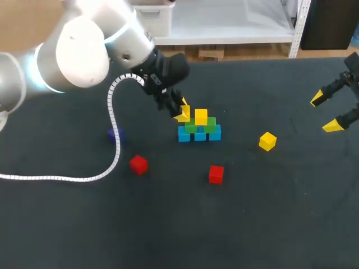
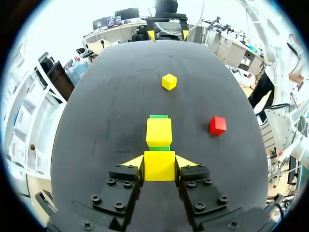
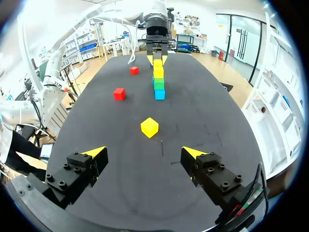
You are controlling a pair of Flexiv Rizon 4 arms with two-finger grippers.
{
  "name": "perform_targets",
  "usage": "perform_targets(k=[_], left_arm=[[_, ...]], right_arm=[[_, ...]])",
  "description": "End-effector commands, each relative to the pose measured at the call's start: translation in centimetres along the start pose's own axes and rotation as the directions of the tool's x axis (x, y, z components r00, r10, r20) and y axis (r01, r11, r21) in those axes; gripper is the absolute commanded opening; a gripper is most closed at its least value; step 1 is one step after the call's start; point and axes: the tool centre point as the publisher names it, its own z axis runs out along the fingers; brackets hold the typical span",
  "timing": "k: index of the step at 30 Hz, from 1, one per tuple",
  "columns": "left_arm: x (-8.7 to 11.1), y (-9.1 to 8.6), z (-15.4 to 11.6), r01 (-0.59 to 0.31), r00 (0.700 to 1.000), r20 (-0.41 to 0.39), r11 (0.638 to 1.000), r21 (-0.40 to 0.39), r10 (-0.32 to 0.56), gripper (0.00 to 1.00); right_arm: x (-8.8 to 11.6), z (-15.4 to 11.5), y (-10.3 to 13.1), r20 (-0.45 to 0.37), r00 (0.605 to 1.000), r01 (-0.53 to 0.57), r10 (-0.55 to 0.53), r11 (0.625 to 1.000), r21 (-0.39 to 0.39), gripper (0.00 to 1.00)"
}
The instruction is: Place the blue cubes, place green cubes on the blue cubes, place the yellow cubes on the green cubes, then place the red cubes on the yellow cubes, and place purple cube on the red cubes.
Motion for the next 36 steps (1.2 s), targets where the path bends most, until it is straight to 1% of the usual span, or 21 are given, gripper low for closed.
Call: perform_targets(k=[1, 18, 36], left_arm=[[-0.27, 0.32, 0.25, -0.002, 1.0, -0.005, 1.0, 0.009, 0.002, 0.0], [-0.47, -0.11, 1.05, -0.005, 1.0, -0.007, 1.0, 0.017, 0.005, 0.0], [-0.46, 0.27, 1.13, -0.003, 1.0, -0.009, 1.0, 0.018, 0.004, 0.0]], right_arm=[[0.06, 0.03, -0.08, 0.003, 1.0, 0.001, -0.001, 1.0, -0.001, 1.0], [0.06, 0.03, -0.08, 0.003, 1.0, 0.001, -0.001, 1.0, -0.001, 1.0], [0.06, 0.03, -0.08, 0.003, 1.0, 0.001, -0.001, 1.0, -0.001, 1.0]])
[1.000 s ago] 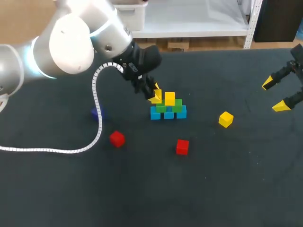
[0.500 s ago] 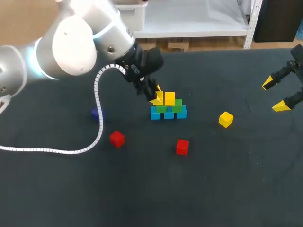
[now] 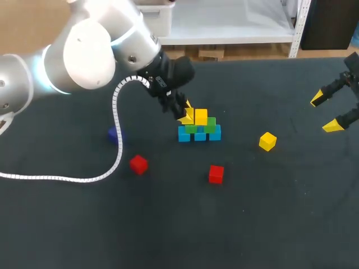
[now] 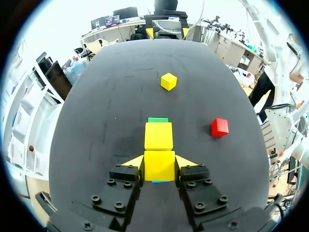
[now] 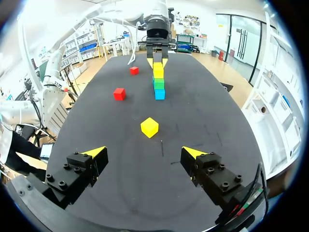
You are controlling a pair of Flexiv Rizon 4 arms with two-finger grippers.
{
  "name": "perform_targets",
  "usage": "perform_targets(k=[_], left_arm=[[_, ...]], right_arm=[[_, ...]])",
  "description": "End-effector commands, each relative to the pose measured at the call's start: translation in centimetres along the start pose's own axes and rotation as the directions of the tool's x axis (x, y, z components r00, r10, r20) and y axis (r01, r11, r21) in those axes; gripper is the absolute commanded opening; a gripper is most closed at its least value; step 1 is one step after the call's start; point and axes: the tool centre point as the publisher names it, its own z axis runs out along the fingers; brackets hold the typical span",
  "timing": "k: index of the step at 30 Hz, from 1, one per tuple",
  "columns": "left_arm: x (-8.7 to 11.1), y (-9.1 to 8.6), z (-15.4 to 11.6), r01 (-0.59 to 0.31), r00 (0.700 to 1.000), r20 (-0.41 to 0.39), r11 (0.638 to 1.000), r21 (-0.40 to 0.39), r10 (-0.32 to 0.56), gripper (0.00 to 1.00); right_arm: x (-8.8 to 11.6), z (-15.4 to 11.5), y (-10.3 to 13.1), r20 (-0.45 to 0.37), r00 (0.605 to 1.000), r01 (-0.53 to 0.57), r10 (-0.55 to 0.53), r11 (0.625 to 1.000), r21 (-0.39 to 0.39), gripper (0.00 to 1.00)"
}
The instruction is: Place the blue cubes, place green cubes on the blue cubes, place the yellow cubes on the green cubes, then place the red cubes on the yellow cubes, and place purple cube on the red cubes.
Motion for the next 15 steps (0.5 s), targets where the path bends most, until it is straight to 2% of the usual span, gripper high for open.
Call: perform_targets(k=[1, 15], left_arm=[[-0.11, 0.26, -0.01, -0.001, 1.0, -0.004, 1.0, 0.007, 0.001, 0.0], [0.01, 0.34, 0.1, -0.005, 1.0, -0.001, 1.0, 0.011, 0.005, 0.0]], right_arm=[[0.06, 0.03, -0.08, 0.002, 1.0, 0.001, -0.001, 1.0, -0.001, 1.0], [0.06, 0.03, -0.08, 0.002, 1.0, 0.001, -0.001, 1.0, -0.001, 1.0]])
